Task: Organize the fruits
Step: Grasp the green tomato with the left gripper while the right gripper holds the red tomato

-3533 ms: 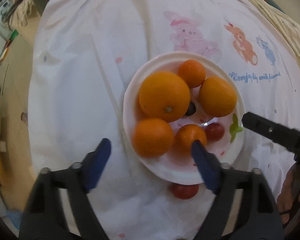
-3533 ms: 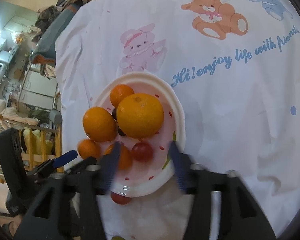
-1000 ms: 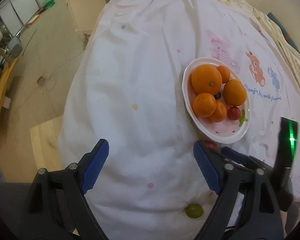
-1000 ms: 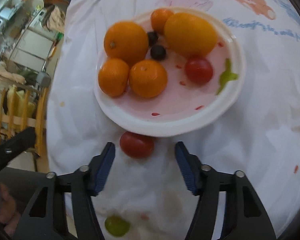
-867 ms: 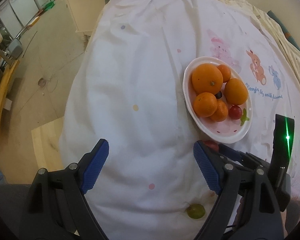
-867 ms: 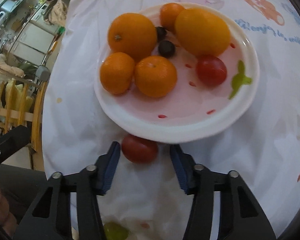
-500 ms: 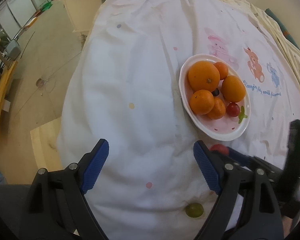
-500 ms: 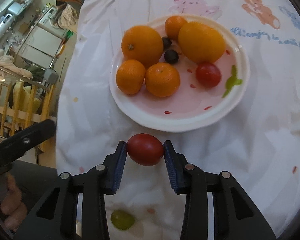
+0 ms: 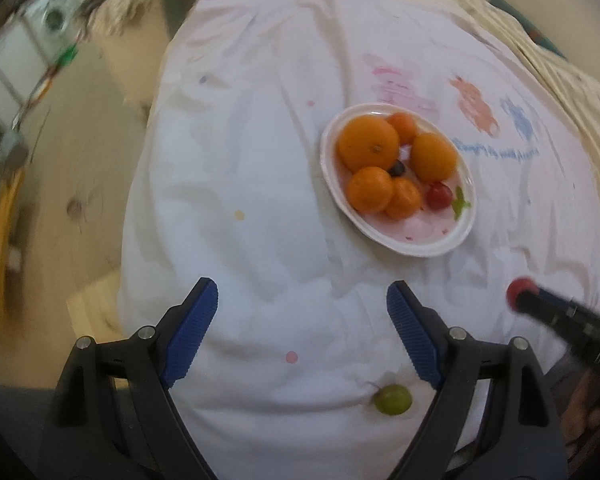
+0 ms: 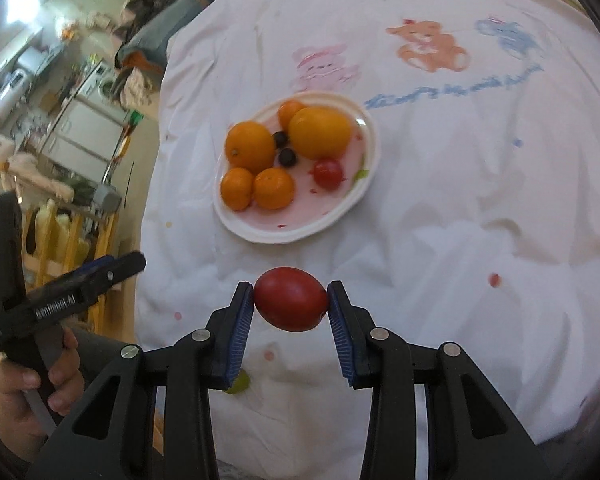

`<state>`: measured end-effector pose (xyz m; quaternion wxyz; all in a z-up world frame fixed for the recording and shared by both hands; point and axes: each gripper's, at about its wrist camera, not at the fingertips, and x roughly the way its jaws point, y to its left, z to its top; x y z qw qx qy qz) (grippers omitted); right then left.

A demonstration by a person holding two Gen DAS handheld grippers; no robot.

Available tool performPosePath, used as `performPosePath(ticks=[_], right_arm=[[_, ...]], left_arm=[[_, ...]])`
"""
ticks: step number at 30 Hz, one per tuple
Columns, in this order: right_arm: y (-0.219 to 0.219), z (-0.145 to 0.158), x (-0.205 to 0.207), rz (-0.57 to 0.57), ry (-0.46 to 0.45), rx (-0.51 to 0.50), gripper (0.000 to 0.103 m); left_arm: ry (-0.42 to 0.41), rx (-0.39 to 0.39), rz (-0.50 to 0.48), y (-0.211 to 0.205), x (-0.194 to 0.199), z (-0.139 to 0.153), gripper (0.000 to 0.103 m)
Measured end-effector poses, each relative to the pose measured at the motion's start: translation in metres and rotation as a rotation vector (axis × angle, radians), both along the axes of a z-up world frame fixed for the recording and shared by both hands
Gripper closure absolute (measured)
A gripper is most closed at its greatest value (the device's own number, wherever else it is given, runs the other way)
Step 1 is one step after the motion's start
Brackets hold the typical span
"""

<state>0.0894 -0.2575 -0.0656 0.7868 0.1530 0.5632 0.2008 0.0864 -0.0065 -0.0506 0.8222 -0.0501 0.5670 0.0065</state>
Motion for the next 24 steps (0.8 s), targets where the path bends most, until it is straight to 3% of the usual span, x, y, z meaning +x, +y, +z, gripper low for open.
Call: performPosePath(ticks=[5,12,19,21,24], right_arm=[[-0.013,0.005,-0.003,-0.064,-0.024,0.037,0.063],[-0.019,0.008,0.000,-0.092,-0.036,0.068,0.063],[-0.031,0.005,0.000,-0.127,-0.010,0.101,0.063],[-0.032,0.005,0.001,-0.129,-0.006,0.117,0.063],[-0.029,0.006,0.001,-0.118,-0.008,0.123,0.063]], left_arm=[[-0.009,-0.023,-0.085,-0.018,-0.017,-0.002,0.019],[0.036,-0.027,-0.120,-0.038,-0.030,-0.004,0.022],[0.181,-0.091,-0.155,-0.055,-0.048,-0.029,0.049],[0.211,-0.106,-0.171,-0.062,-0.053,-0.036,0.050],[0.229,-0.070,-0.207,-0.077,-0.058,-0.046,0.050]])
